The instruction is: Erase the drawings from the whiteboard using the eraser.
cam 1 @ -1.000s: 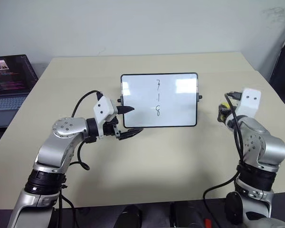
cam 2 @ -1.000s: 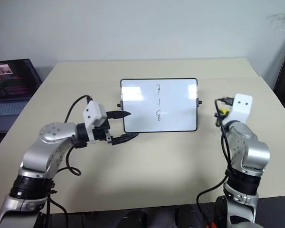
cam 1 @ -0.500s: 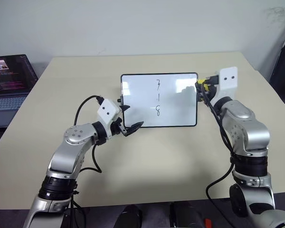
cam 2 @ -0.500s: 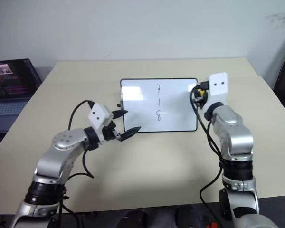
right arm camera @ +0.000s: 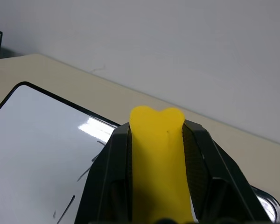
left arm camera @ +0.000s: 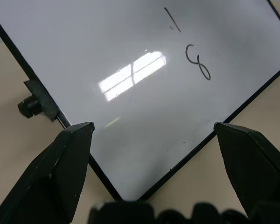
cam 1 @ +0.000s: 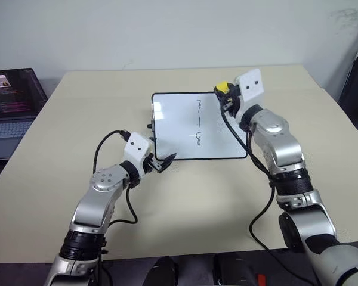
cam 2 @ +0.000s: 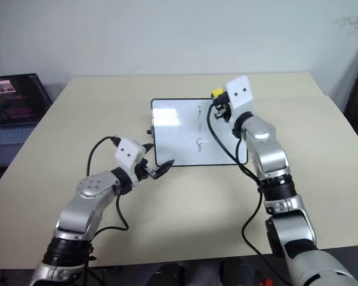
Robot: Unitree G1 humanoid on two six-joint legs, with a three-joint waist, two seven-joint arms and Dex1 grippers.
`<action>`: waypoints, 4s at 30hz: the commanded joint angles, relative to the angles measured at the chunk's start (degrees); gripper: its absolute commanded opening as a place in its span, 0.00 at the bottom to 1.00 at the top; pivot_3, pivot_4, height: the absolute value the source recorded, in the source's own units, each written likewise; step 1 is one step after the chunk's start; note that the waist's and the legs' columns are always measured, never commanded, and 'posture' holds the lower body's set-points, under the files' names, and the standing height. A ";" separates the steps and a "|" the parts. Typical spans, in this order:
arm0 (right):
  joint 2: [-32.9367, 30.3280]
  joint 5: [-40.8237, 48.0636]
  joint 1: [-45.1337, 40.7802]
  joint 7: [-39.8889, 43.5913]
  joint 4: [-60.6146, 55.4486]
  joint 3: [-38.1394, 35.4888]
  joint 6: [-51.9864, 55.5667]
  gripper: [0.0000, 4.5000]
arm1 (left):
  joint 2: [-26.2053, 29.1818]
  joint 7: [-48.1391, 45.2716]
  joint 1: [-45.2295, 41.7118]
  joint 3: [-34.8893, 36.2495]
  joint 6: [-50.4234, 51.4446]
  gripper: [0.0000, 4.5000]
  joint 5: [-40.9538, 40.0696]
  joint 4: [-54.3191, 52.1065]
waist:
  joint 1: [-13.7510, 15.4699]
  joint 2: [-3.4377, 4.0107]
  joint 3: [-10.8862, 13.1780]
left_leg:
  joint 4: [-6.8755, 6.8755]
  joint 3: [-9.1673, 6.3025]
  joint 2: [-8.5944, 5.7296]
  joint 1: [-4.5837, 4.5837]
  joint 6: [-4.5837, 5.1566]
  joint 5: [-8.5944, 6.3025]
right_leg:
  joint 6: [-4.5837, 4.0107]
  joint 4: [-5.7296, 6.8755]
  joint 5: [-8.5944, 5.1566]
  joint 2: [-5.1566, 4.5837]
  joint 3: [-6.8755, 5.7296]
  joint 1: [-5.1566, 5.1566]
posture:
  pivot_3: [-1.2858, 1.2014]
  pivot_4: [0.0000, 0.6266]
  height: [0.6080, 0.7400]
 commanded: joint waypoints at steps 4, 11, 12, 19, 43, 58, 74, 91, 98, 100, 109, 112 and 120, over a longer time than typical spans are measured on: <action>0.63 -2.15 -6.44 1.74 8.43 0.85 -7.80 0.25 | -1.28 0.89 -2.86 -0.36 -2.42 1.00 1.62 -0.07 | 0.06 0.00 0.00 | 0.00 0.03 0.00 0.00 0.00 0.00 | 0.00 0.00 0.00 0.00 0.01 0.00 | 0.52 0.24 1.00; 2.17 -4.10 -10.98 3.22 17.90 1.74 -12.88 0.25 | -1.60 0.67 -6.09 -0.28 -3.22 1.00 2.77 1.94 | -0.14 0.00 0.00 | 0.00 0.05 -0.01 0.00 -0.01 0.00 | -0.01 0.01 0.00 0.00 0.03 -0.02 | 0.52 0.24 1.00; 2.38 -4.30 -11.37 3.35 18.68 1.91 -13.42 0.25 | -1.44 0.68 -6.21 -0.15 -3.28 1.00 2.88 2.02 | -0.22 0.00 0.00 | 0.00 0.05 -0.01 0.00 -0.01 0.00 | -0.01 0.01 0.00 0.00 0.03 -0.03 | 0.52 0.24 1.00; 3.68 -5.80 -12.60 4.74 22.23 2.98 -15.73 0.25 | -0.53 1.56 -6.47 1.42 -2.70 1.00 3.32 1.09 | -0.84 0.00 0.00 | -0.02 0.04 0.01 -0.03 -0.01 0.01 | -0.01 0.03 0.00 -0.01 0.05 -0.11 | 0.52 0.24 1.00; 5.18 -7.58 -18.20 3.77 35.23 2.26 -20.37 0.25 | -4.67 2.44 -1.55 1.42 -7.99 1.00 1.56 -4.64 | -1.17 0.00 0.00 | 0.03 0.13 0.00 -0.02 -0.02 0.01 | -0.01 0.25 0.01 -0.03 0.13 -0.19 | 0.52 0.24 1.00; 3.78 -13.49 -17.62 4.49 41.17 6.79 -19.15 0.25 | -4.73 3.17 -1.72 0.07 -11.79 1.00 4.71 -2.50 | -1.21 -0.01 -0.01 | 0.10 0.27 -0.01 0.09 0.00 0.01 | -0.02 0.59 0.00 -0.01 0.23 -0.24 | 0.52 0.24 1.00; 5.65 -14.64 -8.70 8.09 30.34 9.40 -15.44 0.25 | -4.60 4.79 0.11 0.80 -12.19 1.00 5.08 -2.91 | -1.26 -0.04 -0.04 | 0.17 0.24 -0.01 0.22 0.11 -0.03 | -0.04 0.83 0.02 0.01 0.25 -0.18 | 0.52 0.24 1.00; 5.29 -12.39 -14.10 3.84 26.67 5.43 -17.67 0.25 | -5.01 5.10 -0.92 0.31 -11.78 1.00 5.28 -2.31 | -1.20 -0.03 -0.03 | 0.13 0.16 -0.01 0.10 -0.01 0.04 | -0.07 0.78 0.03 0.02 0.18 -0.30 | 0.52 0.24 1.00; 5.76 -13.95 -18.01 0.94 34.95 5.90 -19.90 0.25 | -4.95 5.01 -2.08 0.04 -11.03 1.00 5.18 -2.49 | -1.16 -0.04 -0.02 | 0.09 0.19 -0.01 0.06 -0.03 0.05 | -0.07 0.66 0.03 0.01 0.19 -0.31 | 0.52 0.24 1.00; 5.81 -14.63 -18.72 0.74 37.59 6.44 -20.05 0.25 | -4.80 4.96 -2.00 0.17 -11.12 1.00 5.12 -2.45 | -1.16 -0.04 -0.02 | 0.08 0.19 -0.01 0.06 -0.02 0.04 | -0.07 0.66 0.03 0.01 0.19 -0.31 | 0.52 0.24 1.00; 6.93 -17.29 -18.90 0.38 43.37 8.61 -19.29 0.25 | -4.24 5.14 0.06 0.83 -11.18 1.00 5.11 -3.44 | -1.27 -0.04 -0.03 | 0.10 0.21 0.00 0.13 0.06 0.00 | -0.08 0.75 0.03 0.02 0.22 -0.28 | 0.52 0.24 1.00; 7.39 -17.19 -18.48 0.64 43.17 8.78 -19.45 0.25 | -4.09 5.27 0.57 1.08 -11.36 1.00 5.13 -3.48 | -1.28 -0.03 -0.03 | 0.11 0.20 0.00 0.16 0.06 0.00 | -0.08 0.79 0.03 0.03 0.21 -0.26 | 0.52 0.24 1.00; 8.94 -17.15 -18.75 1.27 43.13 9.28 -19.85 0.25 | -4.54 5.67 0.98 0.82 -12.01 1.00 5.33 -2.84 | -1.38 -0.03 -0.03 | 0.11 0.20 0.01 0.19 0.05 0.01 | -0.09 0.82 0.04 0.04 0.22 -0.25 | 0.52 0.24 1.00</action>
